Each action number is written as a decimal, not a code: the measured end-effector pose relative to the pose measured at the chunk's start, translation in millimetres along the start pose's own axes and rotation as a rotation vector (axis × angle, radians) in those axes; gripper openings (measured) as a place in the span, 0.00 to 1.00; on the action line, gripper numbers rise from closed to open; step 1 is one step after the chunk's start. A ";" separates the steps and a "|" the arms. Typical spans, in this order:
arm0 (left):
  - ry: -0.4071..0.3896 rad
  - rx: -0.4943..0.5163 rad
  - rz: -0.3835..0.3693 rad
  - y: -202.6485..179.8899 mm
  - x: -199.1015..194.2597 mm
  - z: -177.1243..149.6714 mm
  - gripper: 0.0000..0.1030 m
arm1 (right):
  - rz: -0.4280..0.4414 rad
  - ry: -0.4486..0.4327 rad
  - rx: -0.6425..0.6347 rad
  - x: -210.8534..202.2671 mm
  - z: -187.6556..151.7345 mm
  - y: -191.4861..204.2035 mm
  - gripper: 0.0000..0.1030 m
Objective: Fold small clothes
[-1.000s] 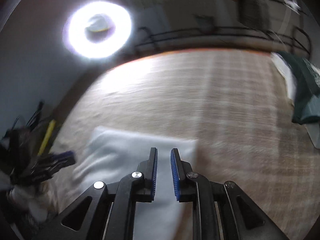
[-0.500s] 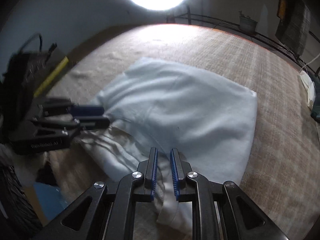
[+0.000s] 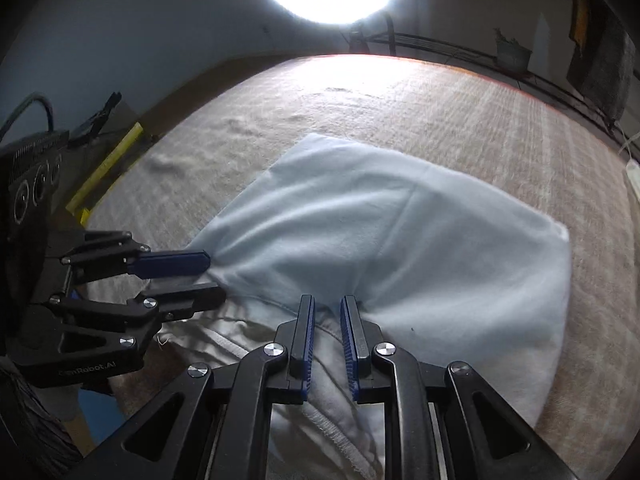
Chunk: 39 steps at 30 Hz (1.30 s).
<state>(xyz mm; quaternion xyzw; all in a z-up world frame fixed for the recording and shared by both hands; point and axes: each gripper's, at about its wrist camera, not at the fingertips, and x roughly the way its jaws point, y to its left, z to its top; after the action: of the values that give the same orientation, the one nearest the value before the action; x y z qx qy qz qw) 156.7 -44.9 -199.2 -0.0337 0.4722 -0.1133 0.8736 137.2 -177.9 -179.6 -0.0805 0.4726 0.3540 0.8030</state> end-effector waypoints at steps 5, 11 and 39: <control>0.015 -0.044 -0.024 7.6 -12.0 -5.2 0.29 | 0.038 0.032 0.009 -9.6 -5.3 0.6 0.20; -0.017 -0.199 -0.069 36.6 -37.8 2.8 0.30 | 0.056 -0.016 0.074 -60.6 -24.4 -12.0 0.34; 0.089 -0.470 -0.225 68.0 20.5 28.5 0.41 | 0.186 -0.084 0.616 -53.7 -75.0 -151.7 0.39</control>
<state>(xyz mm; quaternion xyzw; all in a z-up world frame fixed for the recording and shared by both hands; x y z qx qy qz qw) 202.5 15.1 -211.5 -0.2829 0.5166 -0.0981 0.8022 166.1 -350.7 -207.5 0.2244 0.5291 0.2693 0.7728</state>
